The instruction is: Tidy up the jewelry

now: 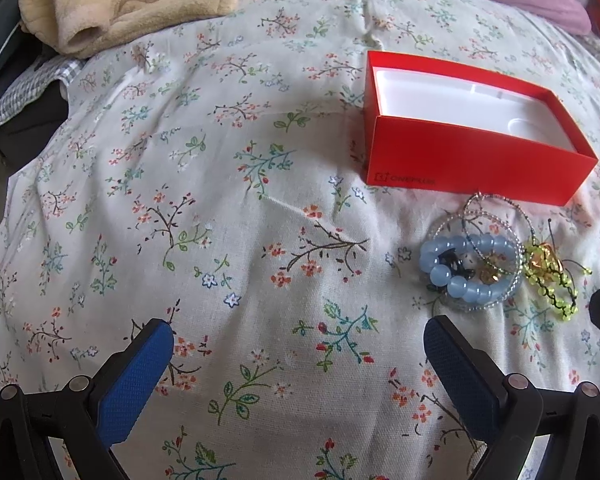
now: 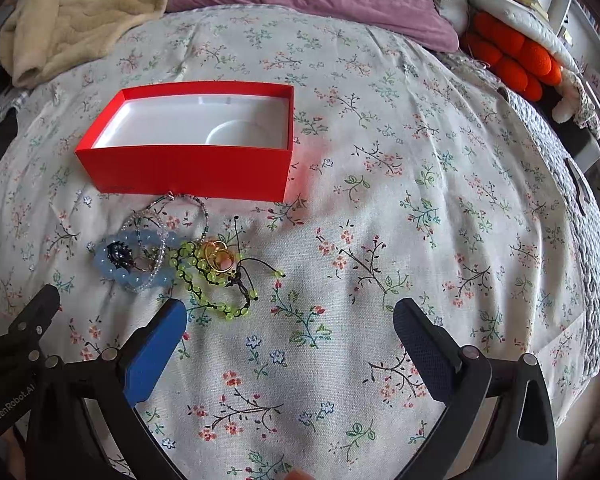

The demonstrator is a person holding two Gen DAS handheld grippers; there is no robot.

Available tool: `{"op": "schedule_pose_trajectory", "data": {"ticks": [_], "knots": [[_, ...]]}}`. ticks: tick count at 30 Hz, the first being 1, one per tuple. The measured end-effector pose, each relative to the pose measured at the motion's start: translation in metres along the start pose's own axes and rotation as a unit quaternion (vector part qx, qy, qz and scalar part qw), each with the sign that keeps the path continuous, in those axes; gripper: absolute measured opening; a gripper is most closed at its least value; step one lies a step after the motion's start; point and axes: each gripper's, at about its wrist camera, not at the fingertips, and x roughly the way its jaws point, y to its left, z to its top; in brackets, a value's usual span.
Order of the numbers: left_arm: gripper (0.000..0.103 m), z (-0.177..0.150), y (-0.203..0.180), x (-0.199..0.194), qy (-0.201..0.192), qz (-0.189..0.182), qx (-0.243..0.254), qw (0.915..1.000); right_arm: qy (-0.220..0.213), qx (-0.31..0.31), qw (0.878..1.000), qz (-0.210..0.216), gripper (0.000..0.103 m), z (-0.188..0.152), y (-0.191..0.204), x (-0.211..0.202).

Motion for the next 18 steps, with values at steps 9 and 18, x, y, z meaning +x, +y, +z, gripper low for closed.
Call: {"op": "schedule_pose_trajectory", "data": {"ticks": [9,18], "knots": [[0.103,0.0004,0.0007,-0.0002,0.0,0.0,-0.001,1.0,0.001,-0.002,1.0,0.0,0.103,0.0004,0.001,0.0005],[0.103,0.0019,0.0011,-0.0009,-0.001,0.0,-0.002,1.0,0.0,-0.001,1.0,0.0,0.103,0.0002,0.0003,0.0005]]}}
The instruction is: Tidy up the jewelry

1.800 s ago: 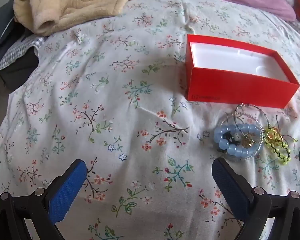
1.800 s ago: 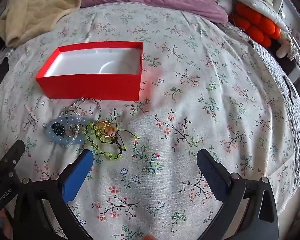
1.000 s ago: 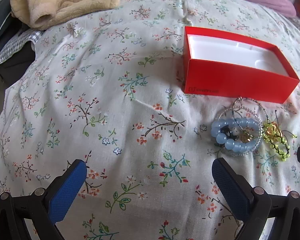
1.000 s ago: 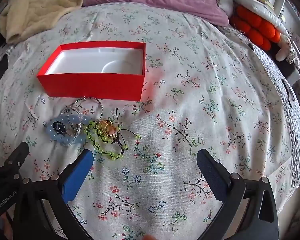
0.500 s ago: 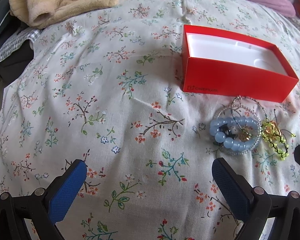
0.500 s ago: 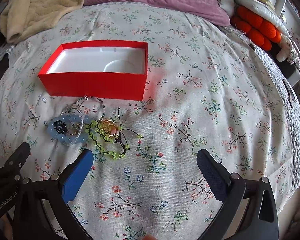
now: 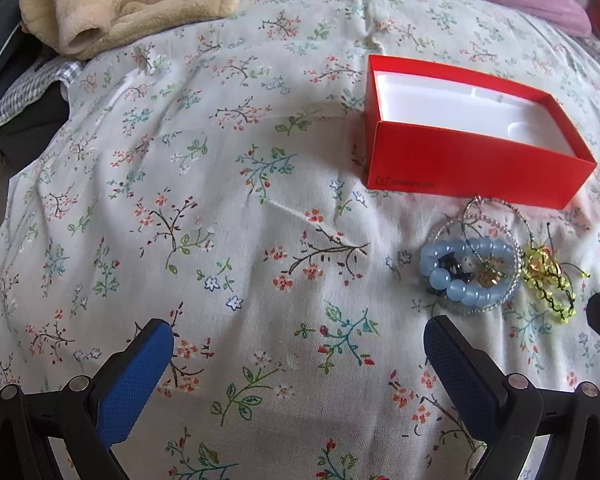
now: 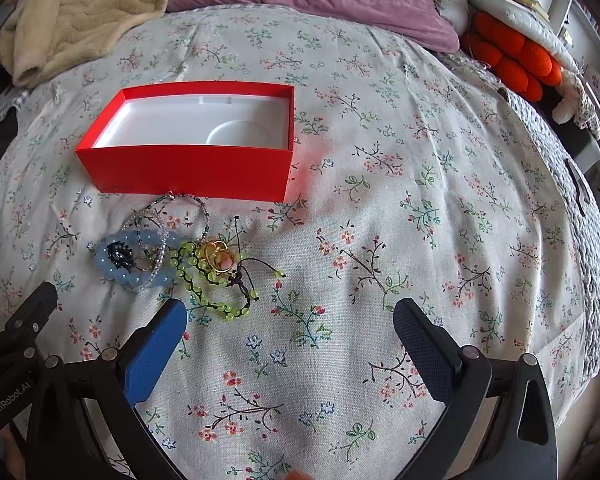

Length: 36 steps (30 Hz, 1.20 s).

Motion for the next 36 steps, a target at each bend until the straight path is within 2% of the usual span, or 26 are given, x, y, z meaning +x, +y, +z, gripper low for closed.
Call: {"op": "schedule_pose_trajectory", "data": {"ticks": [36], "knots": [[0.103,0.0046,0.0062,-0.0044,-0.007,0.007,-0.004,0.9999,-0.003,0.0,1.0,-0.001,0.103,0.0019,0.0,-0.0006]]}}
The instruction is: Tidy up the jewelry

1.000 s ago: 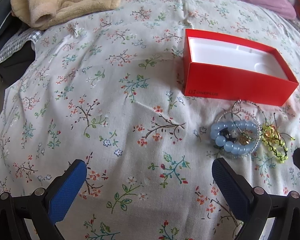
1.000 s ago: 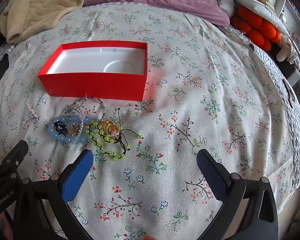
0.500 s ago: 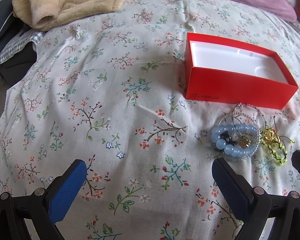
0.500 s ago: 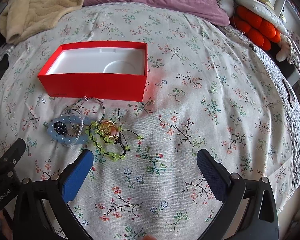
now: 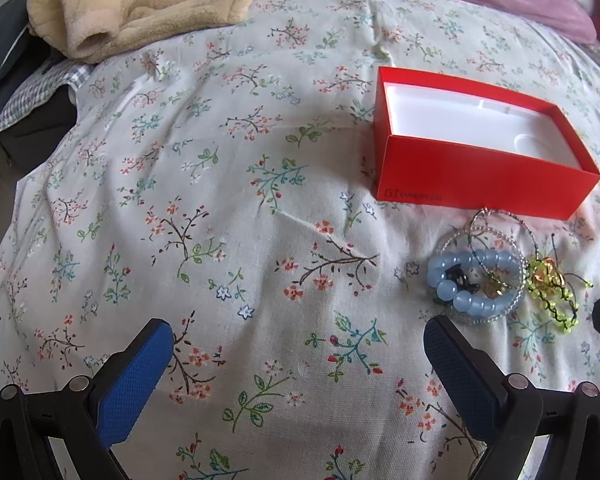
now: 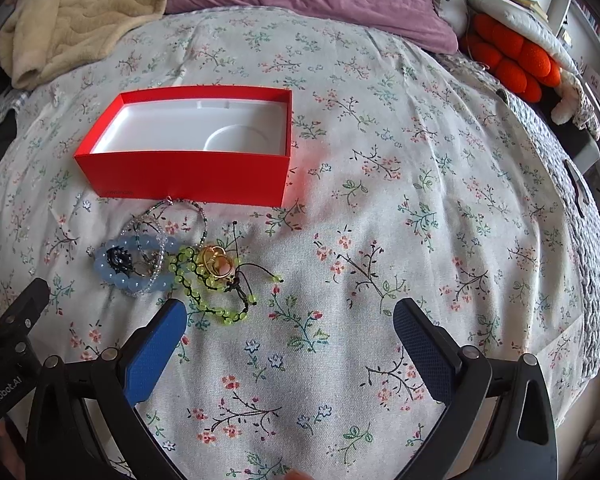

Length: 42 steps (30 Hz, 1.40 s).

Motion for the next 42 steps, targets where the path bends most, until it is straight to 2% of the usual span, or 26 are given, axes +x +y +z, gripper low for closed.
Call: {"op": "schedule_pose_trajectory", "data": {"ticks": [8,10,15,18,22,25,27,28,30,32,33,35,38,42], "knots": [[0.103,0.005,-0.002,0.003,0.007,-0.014,-0.001,0.9999,-0.001,-0.002,1.0,0.007,0.103,0.005,-0.005,-0.002],[0.103,0.01,-0.001,0.005,0.015,-0.029,0.008,0.9994,-0.002,-0.002,1.0,0.022,0.103,0.009,-0.008,-0.003],[0.103,0.02,0.006,0.012,0.067,-0.113,0.011,0.9912,0.011,0.008,0.999,0.044,0.103,0.025,-0.024,0.002],[0.102,0.03,0.006,0.02,0.099,-0.126,0.024,0.9869,0.034,0.03,0.996,0.071,0.103,0.038,-0.039,0.009],[0.102,0.045,0.007,0.023,0.1,-0.145,0.028,0.9839,0.055,0.065,0.99,0.11,0.103,0.052,-0.053,0.014],[0.102,0.051,0.007,0.031,0.1,-0.191,0.012,0.9763,0.072,0.078,0.984,0.14,0.103,0.056,-0.056,0.019],[0.097,0.053,0.004,0.042,0.107,-0.221,0.002,0.9694,0.086,0.085,0.98,0.161,0.103,0.058,-0.055,0.025],[0.088,0.053,0.001,0.047,0.112,-0.232,-0.001,0.9663,0.091,0.087,0.978,0.167,0.103,0.058,-0.054,0.028],[0.081,0.057,-0.008,0.057,0.121,-0.26,0.003,0.9579,0.096,0.084,0.977,0.173,0.1,0.057,-0.052,0.032],[0.073,0.061,-0.017,0.064,0.121,-0.278,0.015,0.9529,0.098,0.083,0.975,0.178,0.09,0.057,-0.052,0.036],[0.07,0.064,-0.021,0.067,0.123,-0.283,0.022,0.9511,0.101,0.086,0.974,0.185,0.085,0.057,-0.051,0.039],[0.056,0.067,-0.027,0.073,0.125,-0.293,0.031,0.9472,0.107,0.093,0.97,0.197,0.074,0.057,-0.051,0.044],[0.046,0.069,-0.037,0.086,0.136,-0.297,0.044,0.944,0.116,0.092,0.965,0.215,0.062,0.059,-0.046,0.052],[0.039,0.071,-0.048,0.091,0.137,-0.295,0.07,0.9431,0.125,0.086,0.962,0.226,0.052,0.06,-0.037,0.06]]}}
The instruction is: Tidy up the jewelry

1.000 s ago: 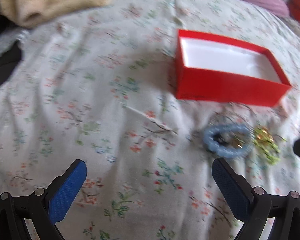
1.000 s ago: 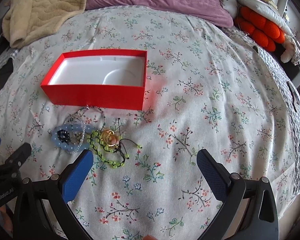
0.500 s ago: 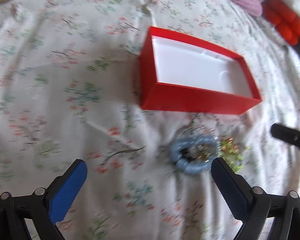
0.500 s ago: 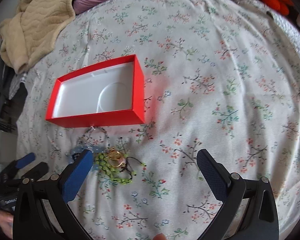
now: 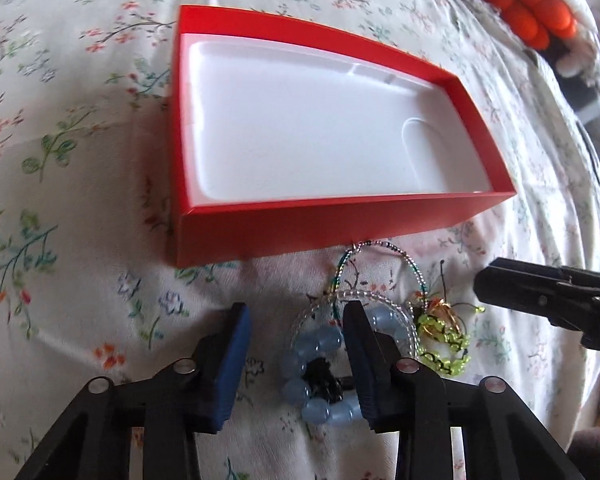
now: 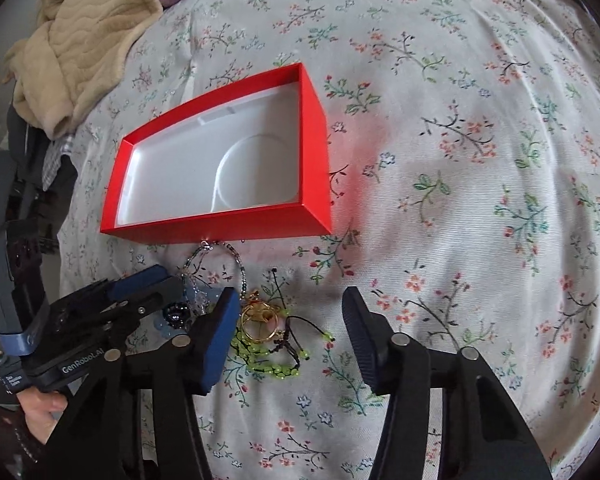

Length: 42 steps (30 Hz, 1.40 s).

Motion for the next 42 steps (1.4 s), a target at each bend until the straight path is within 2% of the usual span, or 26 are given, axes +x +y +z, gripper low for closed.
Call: {"op": "schedule_pose_trajectory", "data": {"ticks": [6,8,9,10,11,13,15,16,26,31,34,36,37,38,42], "knots": [[0.03,0.008,-0.002,0.008,0.003,0.002,0.008,1.0,0.0,0.005,1.0,0.016,0.043,0.007,0.005,0.011],[0.017,0.01,-0.007,0.011,0.007,0.003,0.012,0.9999,0.003,0.008,1.0,0.019,0.041,0.008,0.008,0.017],[0.017,0.01,-0.009,0.012,0.008,0.004,0.012,0.9999,0.004,0.009,1.0,0.021,0.038,0.009,0.009,0.02],[0.012,0.01,-0.012,0.014,0.008,0.008,0.014,0.9998,0.005,0.01,1.0,0.025,0.037,0.009,0.011,0.023],[0.008,0.009,-0.012,0.015,0.008,0.011,0.015,0.9998,0.006,0.01,1.0,0.027,0.033,0.01,0.013,0.027],[0.007,0.009,-0.013,0.015,0.003,0.016,0.009,0.9998,0.009,0.009,1.0,0.024,0.023,0.01,0.017,0.032],[0.006,0.008,-0.011,0.011,-0.002,0.015,0.001,0.9999,0.008,-0.001,1.0,0.018,0.007,0.009,0.024,0.039],[0.004,0.007,-0.011,0.009,-0.004,0.017,-0.002,0.9998,0.007,-0.005,1.0,0.016,0.004,0.008,0.028,0.04],[0.0,-0.008,0.009,-0.049,-0.058,0.003,-0.032,0.9978,-0.046,-0.04,0.998,-0.001,0.003,-0.004,0.059,0.009],[0.0,-0.019,0.02,-0.064,-0.061,-0.008,-0.038,0.9974,-0.069,-0.047,0.996,0.002,0.003,-0.011,0.064,-0.014],[0.0,-0.022,0.014,-0.064,-0.059,-0.014,-0.036,0.9975,-0.075,-0.045,0.996,0.005,0.002,-0.014,0.065,-0.02],[0.014,-0.026,0.007,-0.064,-0.053,-0.026,-0.027,0.9979,-0.078,-0.04,0.996,0.016,0.003,-0.016,0.065,-0.026],[0.031,-0.027,0.003,-0.064,-0.052,-0.03,-0.022,0.998,-0.079,-0.039,0.996,0.021,0.003,-0.016,0.065,-0.028],[0.044,-0.028,-0.002,-0.063,-0.051,-0.031,-0.014,0.9981,-0.081,-0.039,0.996,0.023,0.003,-0.017,0.067,-0.03],[0.046,-0.024,-0.011,-0.05,-0.041,-0.019,-0.003,0.999,-0.091,-0.037,0.995,0.023,0.003,-0.019,0.062,-0.041]]}}
